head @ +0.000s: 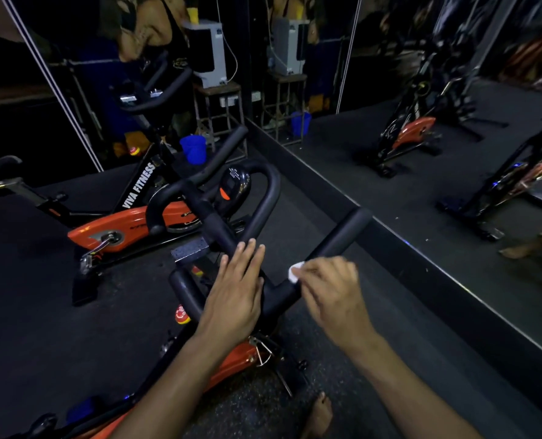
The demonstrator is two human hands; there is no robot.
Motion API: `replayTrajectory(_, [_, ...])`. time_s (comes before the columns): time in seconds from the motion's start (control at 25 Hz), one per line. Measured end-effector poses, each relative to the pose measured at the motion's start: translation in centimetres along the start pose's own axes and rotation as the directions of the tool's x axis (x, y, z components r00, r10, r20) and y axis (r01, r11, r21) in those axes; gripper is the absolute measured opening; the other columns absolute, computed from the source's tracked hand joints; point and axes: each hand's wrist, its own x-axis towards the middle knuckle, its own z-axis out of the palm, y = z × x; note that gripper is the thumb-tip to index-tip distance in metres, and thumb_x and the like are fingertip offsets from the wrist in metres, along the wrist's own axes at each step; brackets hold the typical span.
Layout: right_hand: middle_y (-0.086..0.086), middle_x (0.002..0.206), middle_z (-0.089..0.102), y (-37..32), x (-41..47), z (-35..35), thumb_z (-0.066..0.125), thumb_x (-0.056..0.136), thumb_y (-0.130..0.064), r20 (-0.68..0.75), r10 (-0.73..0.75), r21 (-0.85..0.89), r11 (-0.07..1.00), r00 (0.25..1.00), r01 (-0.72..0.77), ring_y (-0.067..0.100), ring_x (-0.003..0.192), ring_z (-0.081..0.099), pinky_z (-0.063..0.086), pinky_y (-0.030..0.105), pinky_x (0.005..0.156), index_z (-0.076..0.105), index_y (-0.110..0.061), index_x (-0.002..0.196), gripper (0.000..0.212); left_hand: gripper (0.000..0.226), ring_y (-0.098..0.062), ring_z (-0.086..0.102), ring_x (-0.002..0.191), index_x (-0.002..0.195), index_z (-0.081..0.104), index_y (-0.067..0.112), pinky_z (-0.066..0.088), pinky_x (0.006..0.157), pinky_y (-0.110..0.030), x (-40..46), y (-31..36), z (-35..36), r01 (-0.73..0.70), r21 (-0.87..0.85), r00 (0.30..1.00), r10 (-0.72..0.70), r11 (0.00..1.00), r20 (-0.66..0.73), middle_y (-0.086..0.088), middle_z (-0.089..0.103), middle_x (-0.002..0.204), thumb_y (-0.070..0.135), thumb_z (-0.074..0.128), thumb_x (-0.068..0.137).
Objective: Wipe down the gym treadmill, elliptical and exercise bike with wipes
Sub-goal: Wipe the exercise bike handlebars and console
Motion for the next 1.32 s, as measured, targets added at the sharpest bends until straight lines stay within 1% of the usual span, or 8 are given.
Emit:
replayTrajectory(0.28, [-0.004, 0.11, 0.058, 0.4, -1.4, 1.0, 0.069, 0.085, -0.003, 0.059, -0.038, 0.06, 0.998, 0.998, 0.034, 0.018, 0.09, 0.059, 0.046, 0.035, 0.074, 0.069, -0.016, 0.116, 0.033, 0.063, -0.007, 0.001, 0.156, 0.162, 0.019, 0.021, 0.007, 0.128, -0.038, -0.2, -0.1, 0.5, 0.03, -0.02, 0.999, -0.03, 0.999, 0.011, 0.005, 0.011, 0.17, 0.046, 0.013, 0.104])
replayTrajectory(0.4, [-0.002, 0.104, 0.064, 1.2, -1.1, -1.0, 0.061, 0.091, -0.004, -0.132, 0.238, 0.302, 0.934, 0.962, -0.189, 0.017, 0.097, 0.063, 0.05, 0.028, 0.087, 0.075, -0.012, 0.105, 0.021, 0.062, -0.005, 0.0, 0.156, 0.162, 0.021, 0.023, 0.006, 0.128, -0.041, 0.2, 0.3, 0.5, 0.007, -0.064, 1.0, -0.006, 0.998, 0.014, 0.01, 0.009, 0.169, 0.045, 0.015, 0.105])
replayTrajectory(0.52, [-0.001, 0.098, 0.072, 3.6, 0.9, -3.4, 0.066, 0.093, -0.002, -0.144, 0.804, 0.696, 0.497, 0.577, -0.519, 0.009, 0.092, 0.067, 0.051, 0.026, 0.086, 0.074, -0.016, 0.097, 0.017, 0.06, -0.003, 0.001, 0.156, 0.162, 0.019, 0.024, 0.004, 0.128, -0.038, 1.2, 1.5, 1.1, -0.049, -0.11, 0.998, 0.053, 0.993, 0.035, 0.011, 0.009, 0.169, 0.045, 0.017, 0.106])
replayTrajectory(0.56, [-0.003, 0.096, 0.073, 4.9, 1.9, -3.7, 0.067, 0.093, -0.005, -0.066, 0.898, 0.8, 0.308, 0.435, -0.515, 0.005, 0.089, 0.067, 0.051, 0.026, 0.086, 0.074, -0.017, 0.099, 0.015, 0.06, -0.003, 0.0, 0.155, 0.163, 0.016, 0.024, 0.002, 0.128, -0.037, 1.5, 1.8, 1.3, -0.066, -0.078, 0.997, 0.069, 0.995, 0.041, 0.012, 0.008, 0.169, 0.045, 0.016, 0.106])
replayTrajectory(0.64, [-0.007, 0.094, 0.074, 7.0, 3.7, -3.5, 0.064, 0.096, -0.006, 0.116, 0.938, 0.897, 0.041, 0.326, -0.439, 0.0, 0.085, 0.066, 0.05, 0.024, 0.085, 0.072, -0.015, 0.11, 0.018, 0.06, -0.003, 0.001, 0.155, 0.163, 0.015, 0.024, 0.002, 0.127, -0.036, 1.8, 2.1, 1.5, -0.072, -0.029, 0.997, 0.073, 0.997, 0.036, 0.012, 0.009, 0.169, 0.046, 0.015, 0.107])
replayTrajectory(0.84, [0.003, 0.106, 0.073, 6.9, 5.4, -1.7, 0.052, 0.103, -0.006, 0.3, 0.868, 0.905, -0.128, 0.396, -0.406, 0.013, 0.097, 0.067, 0.055, 0.021, 0.086, 0.07, -0.005, 0.118, 0.024, 0.058, -0.002, 0.012, 0.154, 0.161, 0.025, 0.02, 0.01, 0.126, -0.036, 1.4, 2.5, 1.1, -0.023, -0.035, 1.0, 0.023, 0.999, -0.01, 0.009, 0.022, 0.167, 0.044, 0.02, 0.108])
replayTrajectory(1.12, [0.003, 0.098, 0.075, 6.6, 3.2, -1.0, 0.057, 0.098, -0.002, 0.451, 0.822, 0.882, -0.35, 0.348, -0.317, 0.011, 0.093, 0.07, 0.057, 0.026, 0.092, 0.066, -0.002, 0.122, 0.025, 0.052, 0.004, 0.022, 0.15, 0.156, 0.039, 0.02, 0.012, 0.126, -0.024, 1.0, 3.5, 0.8, 0.025, -0.005, 0.996, -0.026, 1.0, -0.083, 0.013, 0.034, 0.161, 0.038, 0.028, 0.108])
replayTrajectory(1.32, [0.005, 0.09, 0.077, 4.0, -0.6, 1.9, 0.06, 0.097, -0.003, 0.607, 0.708, 0.763, -0.395, 0.36, -0.511, 0.013, 0.084, 0.069, 0.056, 0.027, 0.083, 0.074, -0.009, 0.104, 0.017, 0.05, -0.008, 0.032, 0.15, 0.152, 0.044, 0.02, 0.021, 0.126, -0.036, 0.5, 3.9, 0.9, 0.088, 0.077, 0.985, -0.075, 0.993, -0.155, 0.009, 0.042, 0.158, 0.034, 0.03, 0.107])
